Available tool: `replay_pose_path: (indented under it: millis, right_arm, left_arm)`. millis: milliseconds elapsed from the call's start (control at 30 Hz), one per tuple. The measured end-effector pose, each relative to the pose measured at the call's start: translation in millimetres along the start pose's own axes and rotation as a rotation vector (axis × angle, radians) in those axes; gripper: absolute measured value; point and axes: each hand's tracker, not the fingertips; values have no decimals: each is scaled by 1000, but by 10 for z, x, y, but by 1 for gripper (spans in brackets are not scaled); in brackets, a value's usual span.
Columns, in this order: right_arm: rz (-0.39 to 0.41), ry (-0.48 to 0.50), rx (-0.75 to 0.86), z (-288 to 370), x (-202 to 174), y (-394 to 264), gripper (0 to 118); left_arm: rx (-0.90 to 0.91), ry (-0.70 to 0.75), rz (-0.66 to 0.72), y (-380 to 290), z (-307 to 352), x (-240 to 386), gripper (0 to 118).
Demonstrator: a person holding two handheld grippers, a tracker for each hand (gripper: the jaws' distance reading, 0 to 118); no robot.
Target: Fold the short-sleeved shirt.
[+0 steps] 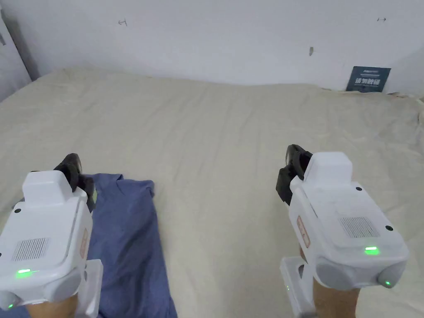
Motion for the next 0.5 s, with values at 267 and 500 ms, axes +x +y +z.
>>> replay_pose_path:
  millis: [267,500]
  right_arm:
    - [0,168,2,-257,-658,-81,0]
    - [-2,244,-20,-310,-963,-179,0]
  left_arm:
    - [-5,194,-3,5,262,-852,0]
    - [-12,278,-13,-15,532,-1229,0]
